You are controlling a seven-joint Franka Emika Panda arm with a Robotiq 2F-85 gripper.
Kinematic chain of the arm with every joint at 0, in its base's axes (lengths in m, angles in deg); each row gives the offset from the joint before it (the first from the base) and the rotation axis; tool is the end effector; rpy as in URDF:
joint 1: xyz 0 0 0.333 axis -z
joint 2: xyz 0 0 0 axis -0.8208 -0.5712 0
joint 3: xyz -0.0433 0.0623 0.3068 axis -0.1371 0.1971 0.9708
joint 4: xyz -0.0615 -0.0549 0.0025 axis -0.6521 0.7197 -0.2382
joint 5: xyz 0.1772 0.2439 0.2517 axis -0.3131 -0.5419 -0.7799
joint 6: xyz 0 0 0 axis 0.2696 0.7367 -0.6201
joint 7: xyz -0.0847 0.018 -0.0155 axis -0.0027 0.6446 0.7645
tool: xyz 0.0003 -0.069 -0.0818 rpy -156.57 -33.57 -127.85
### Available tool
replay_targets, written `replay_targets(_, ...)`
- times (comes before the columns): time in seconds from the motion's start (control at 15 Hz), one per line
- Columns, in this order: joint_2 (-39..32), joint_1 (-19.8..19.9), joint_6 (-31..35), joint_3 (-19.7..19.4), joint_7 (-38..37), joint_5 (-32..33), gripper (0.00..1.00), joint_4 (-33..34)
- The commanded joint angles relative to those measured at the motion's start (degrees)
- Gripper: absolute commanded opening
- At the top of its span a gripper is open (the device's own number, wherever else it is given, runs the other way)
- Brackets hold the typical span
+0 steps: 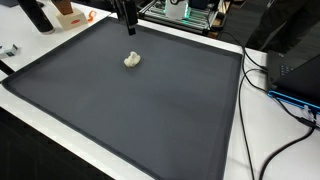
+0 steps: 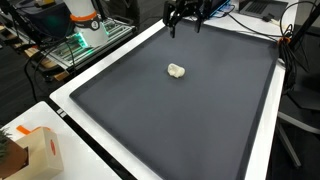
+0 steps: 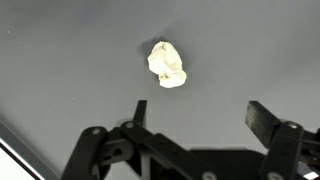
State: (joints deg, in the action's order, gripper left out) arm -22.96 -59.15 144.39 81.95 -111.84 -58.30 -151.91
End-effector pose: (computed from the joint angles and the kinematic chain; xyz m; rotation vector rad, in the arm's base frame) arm 0.5755 0.0300 0.3638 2.9851 -0.8831 -0.0101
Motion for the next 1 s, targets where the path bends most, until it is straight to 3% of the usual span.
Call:
replay_targets(0.0, 0.0, 0.2, -0.5, 0.1, -0.2, -0.3, 1.0, 0.3)
replay_targets(0.27, 0.1, 0.3, -0.9, 0.1, -0.3, -0.6, 1.0, 0.4)
replay_targets(0.67, -4.6, 0.8, 0.0, -1.4, -14.5, -3.4, 1.0, -0.6)
replay_targets(0.93, -7.3, 1.4, 1.4, -1.6, -17.5, -6.7, 1.0, -1.7)
